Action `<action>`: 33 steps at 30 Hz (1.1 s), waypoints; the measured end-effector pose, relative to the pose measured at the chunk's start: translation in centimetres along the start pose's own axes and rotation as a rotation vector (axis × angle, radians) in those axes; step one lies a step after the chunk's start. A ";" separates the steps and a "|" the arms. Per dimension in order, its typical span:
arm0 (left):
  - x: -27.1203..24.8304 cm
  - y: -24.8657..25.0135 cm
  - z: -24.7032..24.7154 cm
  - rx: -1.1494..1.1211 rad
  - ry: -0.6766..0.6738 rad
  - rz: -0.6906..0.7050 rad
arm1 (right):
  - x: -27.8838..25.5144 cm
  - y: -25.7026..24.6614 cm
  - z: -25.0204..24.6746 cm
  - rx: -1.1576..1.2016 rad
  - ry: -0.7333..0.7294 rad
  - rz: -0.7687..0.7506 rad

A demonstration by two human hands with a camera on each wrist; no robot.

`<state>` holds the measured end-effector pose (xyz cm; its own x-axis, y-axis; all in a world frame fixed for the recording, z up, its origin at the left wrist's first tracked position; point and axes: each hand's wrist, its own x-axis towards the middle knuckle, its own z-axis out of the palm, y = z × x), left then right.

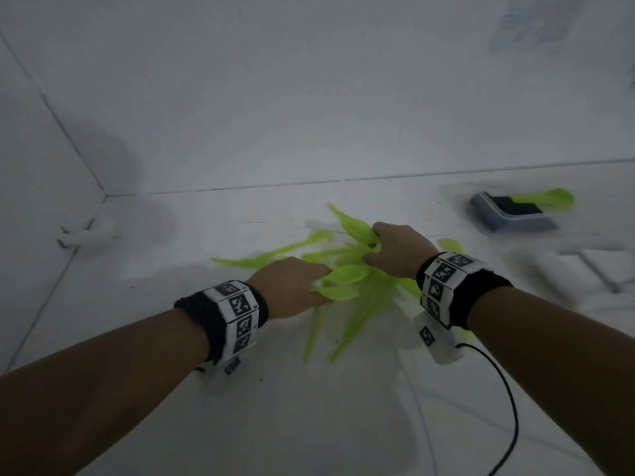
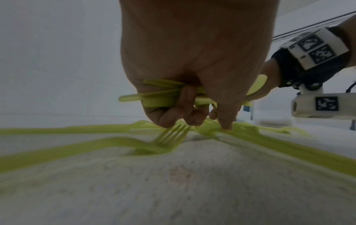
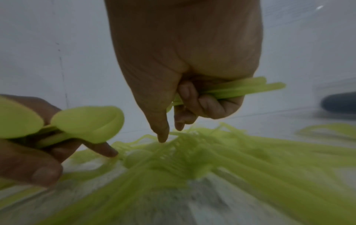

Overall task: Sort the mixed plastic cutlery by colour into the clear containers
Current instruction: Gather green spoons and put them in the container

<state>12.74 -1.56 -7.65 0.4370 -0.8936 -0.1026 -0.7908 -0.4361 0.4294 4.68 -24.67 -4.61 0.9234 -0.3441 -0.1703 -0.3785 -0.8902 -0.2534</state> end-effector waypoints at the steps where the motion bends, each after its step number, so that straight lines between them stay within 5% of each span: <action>1: 0.2 0.0 0.1 0.007 -0.016 0.006 | -0.8 0.7 0.1 -0.003 -0.019 0.016; 8: -1.1 -1.2 -1.7 0.061 -0.065 -0.102 | -3.3 4.3 1.1 0.067 -0.047 0.099; 18: 0.9 1.6 -2.1 0.153 0.053 -0.130 | -1.2 3.7 -0.1 0.218 0.065 -0.078; 24: 2.5 3.2 -0.1 0.292 0.009 -0.148 | 0.6 1.8 -0.3 0.017 -0.075 -0.208; 33: 1.9 2.9 -0.5 0.339 -0.018 -0.172 | 2.8 1.4 -0.9 -0.119 -0.156 -0.202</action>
<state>11.56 -4.49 -6.14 0.5708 -0.8045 -0.1641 -0.8046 -0.5879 0.0836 6.78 -27.15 -4.54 0.9549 -0.1138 -0.2743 -0.1686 -0.9682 -0.1851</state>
